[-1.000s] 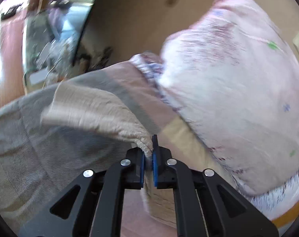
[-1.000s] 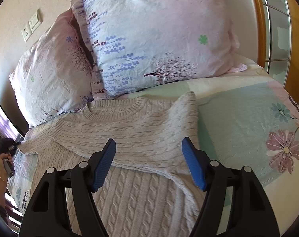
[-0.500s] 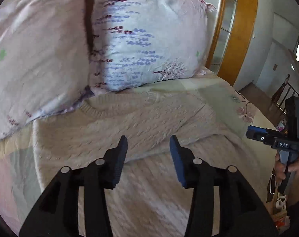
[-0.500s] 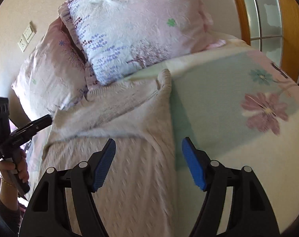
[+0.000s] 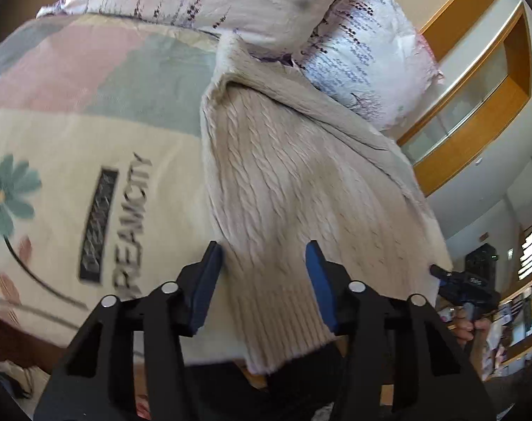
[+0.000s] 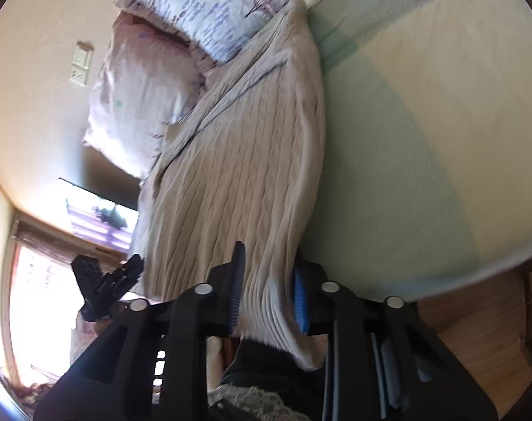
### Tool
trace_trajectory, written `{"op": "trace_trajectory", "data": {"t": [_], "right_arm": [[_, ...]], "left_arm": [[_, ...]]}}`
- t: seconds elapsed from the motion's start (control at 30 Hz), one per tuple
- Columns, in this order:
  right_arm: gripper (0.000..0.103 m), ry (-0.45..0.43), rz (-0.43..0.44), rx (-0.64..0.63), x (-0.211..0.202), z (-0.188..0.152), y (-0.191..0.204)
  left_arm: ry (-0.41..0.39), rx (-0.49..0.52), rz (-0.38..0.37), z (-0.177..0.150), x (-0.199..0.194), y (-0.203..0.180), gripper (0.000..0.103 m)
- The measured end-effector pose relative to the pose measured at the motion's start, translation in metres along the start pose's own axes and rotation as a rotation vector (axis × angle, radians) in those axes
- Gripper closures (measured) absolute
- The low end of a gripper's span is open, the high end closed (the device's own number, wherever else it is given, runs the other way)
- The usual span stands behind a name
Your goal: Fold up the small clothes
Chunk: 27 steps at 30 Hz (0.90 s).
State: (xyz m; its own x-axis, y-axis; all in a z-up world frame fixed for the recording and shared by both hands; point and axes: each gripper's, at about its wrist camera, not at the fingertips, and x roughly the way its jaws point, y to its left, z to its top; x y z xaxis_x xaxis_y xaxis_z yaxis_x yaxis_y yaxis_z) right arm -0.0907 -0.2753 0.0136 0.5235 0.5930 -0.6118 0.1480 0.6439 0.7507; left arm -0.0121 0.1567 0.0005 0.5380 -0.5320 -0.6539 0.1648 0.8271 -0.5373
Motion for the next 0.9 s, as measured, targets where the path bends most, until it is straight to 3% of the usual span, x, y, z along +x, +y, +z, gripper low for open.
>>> {"op": "trace_trajectory", "data": {"t": [0.1, 0.13, 0.23, 0.3, 0.4, 0.57, 0.63, 0.7, 0.73, 0.8, 0.83, 0.87, 0.9], "right_arm": [[0.094, 0.049, 0.089, 0.039, 0.005, -0.02, -0.002], [0.094, 0.052, 0.091, 0.038, 0.007, -0.024, -0.001], [0.095, 0.024, 0.13, 0.029, 0.005, -0.02, 0.006], [0.095, -0.023, 0.176, -0.007, 0.001, -0.004, 0.023], [0.095, -0.124, 0.228, -0.083, -0.012, 0.033, 0.055], [0.095, -0.334, 0.304, -0.138, -0.008, 0.138, 0.095], [0.095, -0.384, 0.276, -0.114, 0.013, 0.181, 0.095], [0.095, -0.424, 0.181, -0.078, 0.045, 0.224, 0.086], [0.093, -0.429, 0.114, -0.061, 0.061, 0.24, 0.08], [0.077, -0.392, -0.038, -0.007, 0.089, 0.266, 0.064], [0.075, -0.359, -0.095, 0.054, 0.095, 0.272, 0.05], [0.066, -0.352, -0.086, 0.091, 0.093, 0.271, 0.042], [0.046, -0.36, -0.068, 0.083, 0.088, 0.268, 0.039]], "left_arm": [[-0.024, 0.024, -0.004, -0.021, -0.004, -0.013, 0.069], [-0.015, 0.011, -0.031, -0.025, -0.002, -0.015, 0.078], [-0.001, -0.002, -0.068, -0.023, 0.006, -0.015, 0.094], [-0.01, 0.026, -0.076, -0.012, 0.006, -0.018, 0.096], [-0.097, 0.083, -0.075, 0.044, -0.001, -0.029, 0.097], [-0.29, 0.156, 0.049, 0.173, 0.009, -0.047, 0.098], [-0.305, 0.165, 0.081, 0.217, 0.034, -0.049, 0.098], [-0.283, 0.16, 0.128, 0.253, 0.075, -0.046, 0.096], [-0.237, 0.143, 0.159, 0.268, 0.102, -0.041, 0.092], [-0.166, 0.089, 0.231, 0.278, 0.133, -0.028, 0.078], [-0.16, 0.062, 0.252, 0.278, 0.136, -0.022, 0.059], [-0.173, 0.05, 0.232, 0.275, 0.13, -0.014, 0.041], [-0.19, 0.054, 0.202, 0.27, 0.122, -0.007, 0.036]]}}
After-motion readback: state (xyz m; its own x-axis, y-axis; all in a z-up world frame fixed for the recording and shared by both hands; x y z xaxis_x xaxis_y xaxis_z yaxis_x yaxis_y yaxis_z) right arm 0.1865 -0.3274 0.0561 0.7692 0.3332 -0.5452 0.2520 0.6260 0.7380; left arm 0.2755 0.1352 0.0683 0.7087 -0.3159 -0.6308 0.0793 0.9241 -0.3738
